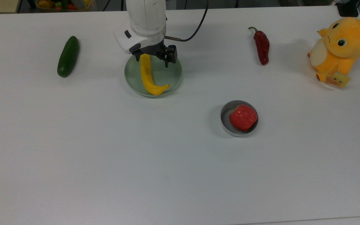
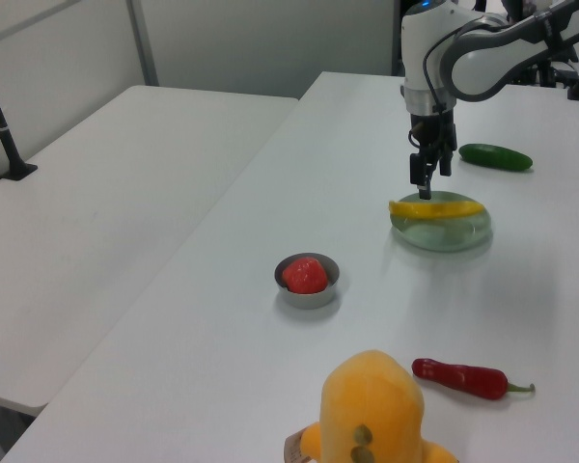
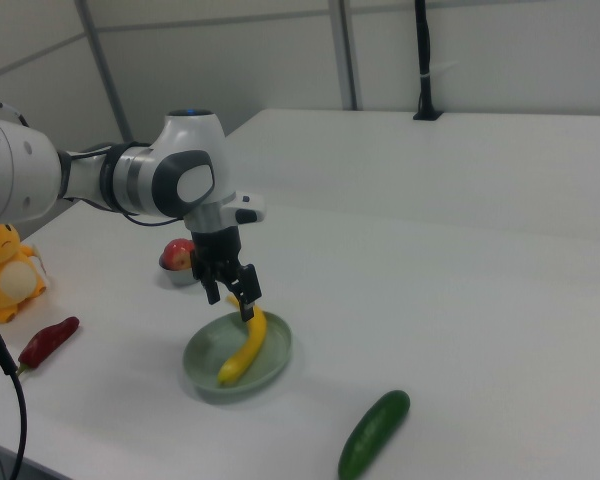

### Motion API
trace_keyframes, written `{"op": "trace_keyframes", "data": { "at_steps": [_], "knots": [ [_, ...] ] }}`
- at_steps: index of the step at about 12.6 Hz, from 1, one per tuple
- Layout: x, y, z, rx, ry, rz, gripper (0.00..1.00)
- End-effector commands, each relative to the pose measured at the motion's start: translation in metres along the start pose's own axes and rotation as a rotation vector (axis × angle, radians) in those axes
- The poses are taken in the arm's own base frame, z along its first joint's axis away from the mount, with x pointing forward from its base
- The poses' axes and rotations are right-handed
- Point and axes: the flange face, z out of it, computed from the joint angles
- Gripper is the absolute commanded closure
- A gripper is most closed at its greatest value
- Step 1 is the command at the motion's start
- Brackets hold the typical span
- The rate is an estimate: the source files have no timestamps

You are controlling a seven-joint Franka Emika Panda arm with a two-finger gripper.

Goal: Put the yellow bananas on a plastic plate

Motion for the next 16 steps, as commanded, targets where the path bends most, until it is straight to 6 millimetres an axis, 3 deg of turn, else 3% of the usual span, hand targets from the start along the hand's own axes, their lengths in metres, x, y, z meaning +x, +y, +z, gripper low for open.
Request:
{"op": "trace_keyframes", "data": {
  "at_steps": [1,5,8,11,13,16],
  "knots": [
    [0.002,0.005,-0.029,0.002,0.041,-0.007,0.00],
    [-0.007,0.014,-0.081,0.021,0.107,0.011,0.00],
    [-0.006,0.036,-0.112,0.028,0.121,0.040,0.00],
    [-0.020,0.019,-0.139,0.050,0.171,0.010,0.00],
    [-0.026,0.002,-0.139,0.044,0.162,-0.023,0.00],
    [-0.025,0.009,-0.139,0.030,0.157,-0.073,0.00]
  ]
}}
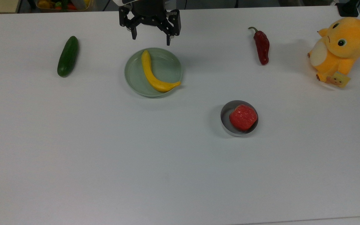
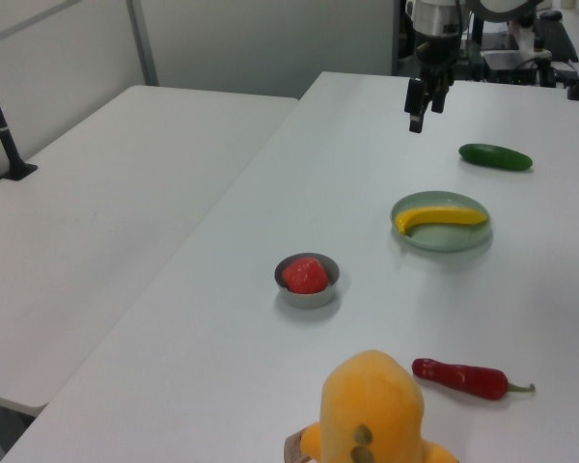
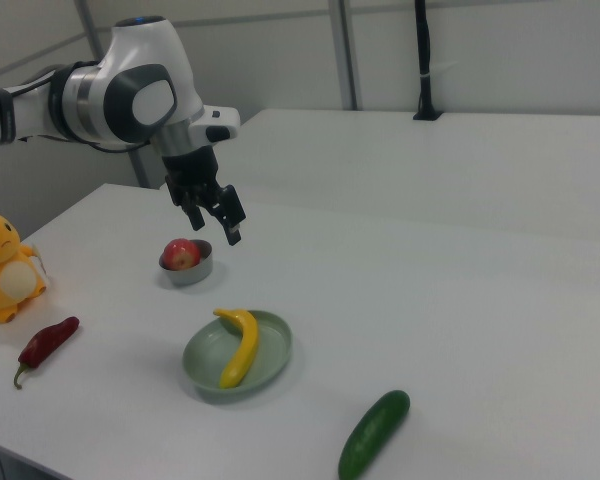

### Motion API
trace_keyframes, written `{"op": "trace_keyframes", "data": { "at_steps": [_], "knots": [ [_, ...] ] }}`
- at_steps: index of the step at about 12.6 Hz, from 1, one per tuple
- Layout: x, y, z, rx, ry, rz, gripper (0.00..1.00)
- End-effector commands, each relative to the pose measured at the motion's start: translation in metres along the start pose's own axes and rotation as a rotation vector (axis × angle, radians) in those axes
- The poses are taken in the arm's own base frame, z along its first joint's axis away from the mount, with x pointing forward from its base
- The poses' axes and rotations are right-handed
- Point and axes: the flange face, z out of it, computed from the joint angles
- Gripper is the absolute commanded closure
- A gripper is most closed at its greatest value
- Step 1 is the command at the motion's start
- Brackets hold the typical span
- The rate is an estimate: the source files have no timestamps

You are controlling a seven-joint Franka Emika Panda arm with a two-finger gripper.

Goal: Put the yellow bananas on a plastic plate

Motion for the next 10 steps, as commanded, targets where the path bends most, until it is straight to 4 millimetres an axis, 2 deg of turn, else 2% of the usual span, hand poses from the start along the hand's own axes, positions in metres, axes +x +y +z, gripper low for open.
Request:
{"op": "trace_keyframes", "data": {
  "at_steps": [1,10],
  "knots": [
    [-0.0076,0.0072,-0.0027,-0.020,-0.042,-0.057,0.00],
    [-0.0108,0.0100,-0.0044,-0.021,-0.076,-0.199,0.00]
  ]
}}
